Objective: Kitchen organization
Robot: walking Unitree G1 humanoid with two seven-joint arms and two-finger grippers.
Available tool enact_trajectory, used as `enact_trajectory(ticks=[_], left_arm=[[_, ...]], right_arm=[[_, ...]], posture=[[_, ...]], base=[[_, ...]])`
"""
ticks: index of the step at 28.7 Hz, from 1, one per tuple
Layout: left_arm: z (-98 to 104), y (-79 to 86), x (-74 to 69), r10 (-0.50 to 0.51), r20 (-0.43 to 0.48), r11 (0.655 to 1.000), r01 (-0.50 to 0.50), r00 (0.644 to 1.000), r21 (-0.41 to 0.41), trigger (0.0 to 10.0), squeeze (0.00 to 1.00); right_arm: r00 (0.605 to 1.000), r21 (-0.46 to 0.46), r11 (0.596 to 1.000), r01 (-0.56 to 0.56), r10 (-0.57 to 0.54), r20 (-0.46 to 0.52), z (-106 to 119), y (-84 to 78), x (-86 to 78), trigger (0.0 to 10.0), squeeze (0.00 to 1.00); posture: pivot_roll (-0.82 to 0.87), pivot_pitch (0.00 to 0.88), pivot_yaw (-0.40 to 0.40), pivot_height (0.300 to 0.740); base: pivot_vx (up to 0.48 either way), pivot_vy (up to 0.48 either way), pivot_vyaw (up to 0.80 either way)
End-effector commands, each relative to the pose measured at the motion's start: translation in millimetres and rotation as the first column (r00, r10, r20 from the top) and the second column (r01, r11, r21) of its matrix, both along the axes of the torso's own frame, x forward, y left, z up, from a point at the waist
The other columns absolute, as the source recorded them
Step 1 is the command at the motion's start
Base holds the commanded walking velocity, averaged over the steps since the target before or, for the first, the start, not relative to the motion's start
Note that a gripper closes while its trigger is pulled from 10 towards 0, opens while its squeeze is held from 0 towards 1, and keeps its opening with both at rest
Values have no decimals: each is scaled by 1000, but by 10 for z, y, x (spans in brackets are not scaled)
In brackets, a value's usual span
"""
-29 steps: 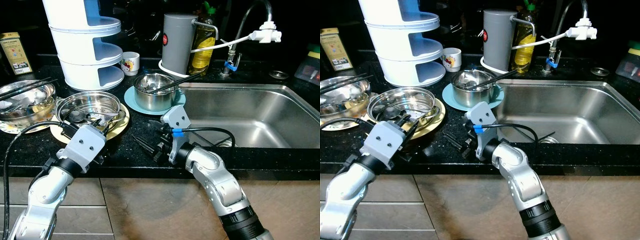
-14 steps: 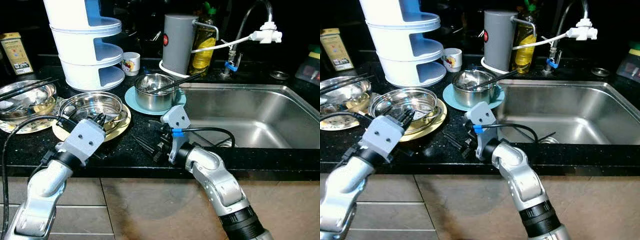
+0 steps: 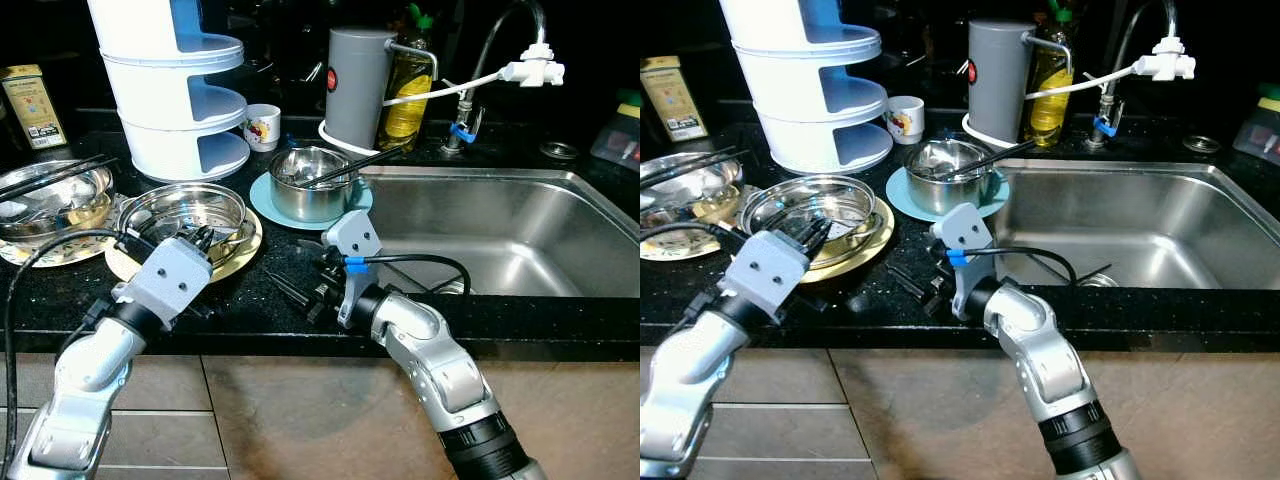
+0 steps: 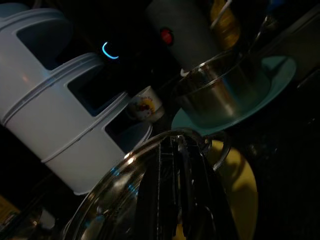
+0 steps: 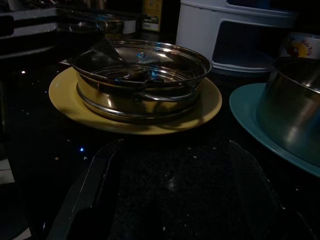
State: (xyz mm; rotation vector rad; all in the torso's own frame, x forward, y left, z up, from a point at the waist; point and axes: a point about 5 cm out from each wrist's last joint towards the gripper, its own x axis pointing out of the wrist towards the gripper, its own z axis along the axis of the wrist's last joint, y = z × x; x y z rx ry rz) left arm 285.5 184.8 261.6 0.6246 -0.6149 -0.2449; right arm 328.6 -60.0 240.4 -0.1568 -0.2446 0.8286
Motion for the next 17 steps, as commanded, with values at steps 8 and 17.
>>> enact_trajectory(ticks=[8, 17], left_arm=[[473, -63, -112, -83, 76, 996, 86, 994, -29, 0, 0], [764, -26, -182, -119, 145, 980, 140, 982, -145, 0, 0]], right_arm=[[1000, 44, 999, 4, -4, -4, 58, -17, 1, 10000, 0], [1000, 63, 998, 4, -3, -8, 74, -13, 12, 10000, 0]], posture=[[56, 145, -37, 740], [64, 142, -39, 740]], base=[[0, 0, 0], [0, 0, 0]])
